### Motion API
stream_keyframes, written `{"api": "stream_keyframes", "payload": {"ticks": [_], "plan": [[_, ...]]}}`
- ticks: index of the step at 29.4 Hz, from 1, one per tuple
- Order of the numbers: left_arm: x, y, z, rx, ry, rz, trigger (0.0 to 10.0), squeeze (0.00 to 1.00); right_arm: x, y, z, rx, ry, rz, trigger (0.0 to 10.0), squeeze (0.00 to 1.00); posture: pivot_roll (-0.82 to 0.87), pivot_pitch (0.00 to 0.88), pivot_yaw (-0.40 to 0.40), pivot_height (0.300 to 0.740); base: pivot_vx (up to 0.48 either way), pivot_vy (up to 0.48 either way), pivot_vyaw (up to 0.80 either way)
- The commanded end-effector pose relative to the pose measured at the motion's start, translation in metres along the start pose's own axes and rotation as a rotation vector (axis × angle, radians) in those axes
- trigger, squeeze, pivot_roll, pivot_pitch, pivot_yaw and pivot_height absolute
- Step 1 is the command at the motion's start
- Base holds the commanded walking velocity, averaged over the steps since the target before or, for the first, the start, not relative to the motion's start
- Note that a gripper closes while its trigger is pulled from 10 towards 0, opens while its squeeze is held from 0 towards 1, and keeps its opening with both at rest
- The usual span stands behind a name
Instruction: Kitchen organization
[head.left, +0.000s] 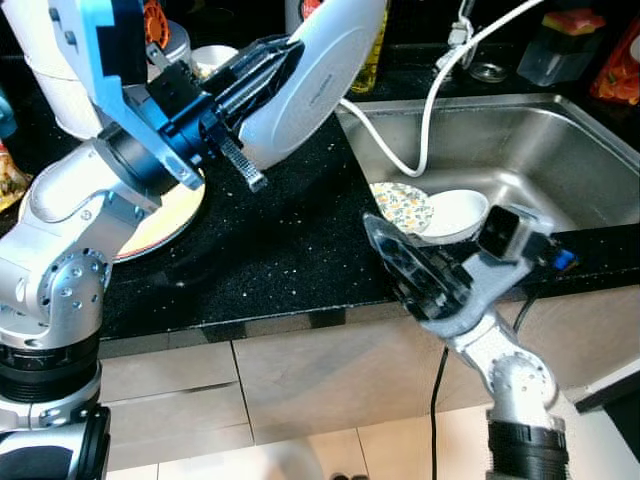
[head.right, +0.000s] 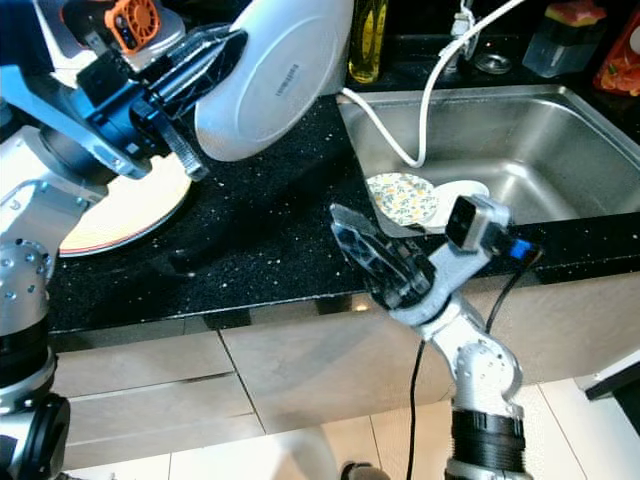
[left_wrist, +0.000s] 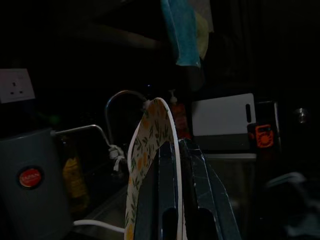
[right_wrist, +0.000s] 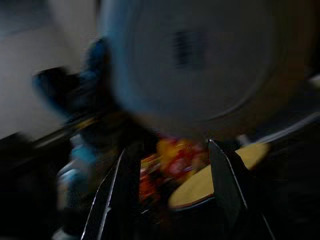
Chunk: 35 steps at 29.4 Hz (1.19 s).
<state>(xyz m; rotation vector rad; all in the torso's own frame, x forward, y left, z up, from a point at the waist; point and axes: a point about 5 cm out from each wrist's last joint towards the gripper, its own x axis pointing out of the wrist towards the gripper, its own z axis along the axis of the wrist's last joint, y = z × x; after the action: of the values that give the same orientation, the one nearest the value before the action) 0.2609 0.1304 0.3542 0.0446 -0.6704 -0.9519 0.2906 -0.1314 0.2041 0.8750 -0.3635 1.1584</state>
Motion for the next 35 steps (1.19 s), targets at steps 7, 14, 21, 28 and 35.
{"api": "stream_keyframes", "payload": {"ticks": [7, 14, 21, 28, 35], "plan": [[-0.005, -0.001, 0.009, -0.156, -0.141, 0.006, 0.0, 0.00, 0.001, -0.016, 0.007, -0.009, -0.134, -0.131, 10.0, 0.00, 0.09, 0.076, -0.033, 0.740, 0.000, 0.000, 0.00], [-0.012, 0.005, 0.012, -0.339, -0.291, 0.041, 0.0, 0.00, -0.001, -0.013, 0.006, 0.039, -0.163, -0.094, 10.0, 1.00, 0.10, 0.076, -0.036, 0.740, 0.000, 0.000, 0.00], [-0.021, 0.010, 0.009, -0.536, -0.429, 0.089, 0.0, 0.00, 0.002, -0.013, 0.008, 0.051, -0.185, -0.095, 10.0, 0.00, 0.09, 0.074, -0.042, 0.740, 0.000, 0.000, 0.00], [-0.038, 0.014, -0.004, -0.731, -0.518, 0.138, 0.0, 0.00, 0.010, -0.013, 0.005, 0.069, -0.204, -0.070, 10.0, 0.00, 0.09, 0.078, -0.037, 0.740, 0.000, 0.000, 0.00], [-0.048, 0.014, -0.020, -0.857, -0.546, 0.191, 0.0, 0.00, 0.017, -0.005, 0.006, 0.089, -0.216, 0.009, 10.0, 0.00, 0.10, 0.083, -0.032, 0.740, 0.000, 0.000, 0.00]]}}
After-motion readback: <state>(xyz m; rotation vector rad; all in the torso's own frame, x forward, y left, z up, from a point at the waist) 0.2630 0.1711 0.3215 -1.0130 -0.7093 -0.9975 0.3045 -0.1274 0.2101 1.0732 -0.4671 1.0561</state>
